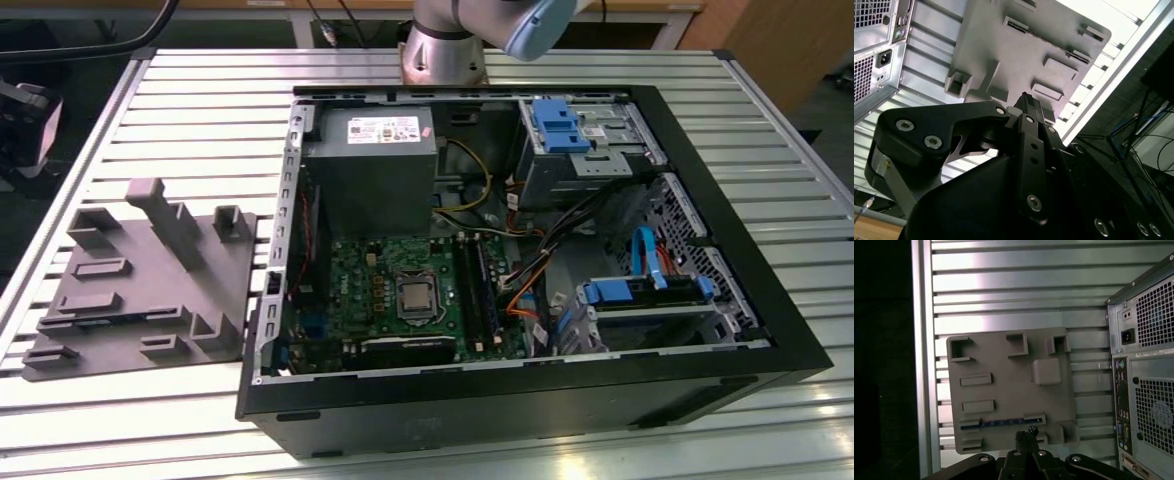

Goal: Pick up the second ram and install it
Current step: 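Reach for the second ram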

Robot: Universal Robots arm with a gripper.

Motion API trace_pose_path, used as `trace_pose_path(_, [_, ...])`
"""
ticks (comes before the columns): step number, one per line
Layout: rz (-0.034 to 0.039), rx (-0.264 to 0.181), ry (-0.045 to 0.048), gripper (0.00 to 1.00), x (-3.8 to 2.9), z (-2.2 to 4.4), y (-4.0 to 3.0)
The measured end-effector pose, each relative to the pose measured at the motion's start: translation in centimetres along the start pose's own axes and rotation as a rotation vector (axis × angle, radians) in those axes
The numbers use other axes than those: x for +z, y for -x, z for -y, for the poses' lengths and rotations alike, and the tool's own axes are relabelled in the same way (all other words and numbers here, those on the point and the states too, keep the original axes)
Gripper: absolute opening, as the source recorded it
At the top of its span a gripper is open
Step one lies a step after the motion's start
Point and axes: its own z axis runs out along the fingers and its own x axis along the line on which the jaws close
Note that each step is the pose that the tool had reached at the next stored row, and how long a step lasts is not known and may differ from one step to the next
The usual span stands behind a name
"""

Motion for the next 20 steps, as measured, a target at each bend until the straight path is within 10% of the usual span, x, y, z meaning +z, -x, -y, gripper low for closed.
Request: trace_pose_path(20, [0.0000,0.000,0.0001,0.11,0.43,0.70,0.02])
